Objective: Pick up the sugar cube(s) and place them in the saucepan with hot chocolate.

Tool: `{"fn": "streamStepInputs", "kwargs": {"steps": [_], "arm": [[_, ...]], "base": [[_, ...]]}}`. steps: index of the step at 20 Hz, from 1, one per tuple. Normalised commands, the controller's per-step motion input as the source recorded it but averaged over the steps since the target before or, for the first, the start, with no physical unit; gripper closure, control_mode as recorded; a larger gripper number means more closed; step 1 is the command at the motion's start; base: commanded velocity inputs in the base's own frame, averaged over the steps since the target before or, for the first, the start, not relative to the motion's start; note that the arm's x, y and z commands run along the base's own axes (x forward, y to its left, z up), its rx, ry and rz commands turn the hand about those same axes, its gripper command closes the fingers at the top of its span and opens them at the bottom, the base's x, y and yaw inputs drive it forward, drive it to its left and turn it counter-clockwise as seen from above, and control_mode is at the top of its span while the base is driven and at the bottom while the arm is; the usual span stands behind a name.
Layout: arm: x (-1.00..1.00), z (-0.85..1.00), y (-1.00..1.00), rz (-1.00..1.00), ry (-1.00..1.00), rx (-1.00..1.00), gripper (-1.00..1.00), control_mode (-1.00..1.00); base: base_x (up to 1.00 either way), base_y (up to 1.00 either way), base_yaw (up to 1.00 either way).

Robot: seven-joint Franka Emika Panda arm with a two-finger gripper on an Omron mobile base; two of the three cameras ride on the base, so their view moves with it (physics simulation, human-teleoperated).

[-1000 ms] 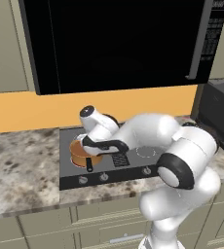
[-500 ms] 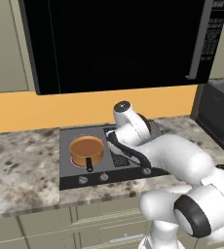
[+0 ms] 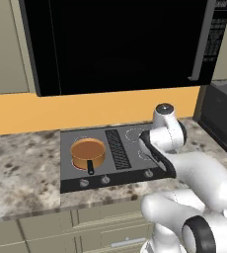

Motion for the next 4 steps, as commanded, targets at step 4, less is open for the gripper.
{"fn": "streamStepInputs", "kwargs": {"steps": [4], "arm": [[-0.07, 0.00, -1.00, 0.00, 0.00, 0.18, -1.00, -1.00]], "base": [[0.00, 0.00, 0.00]]}}
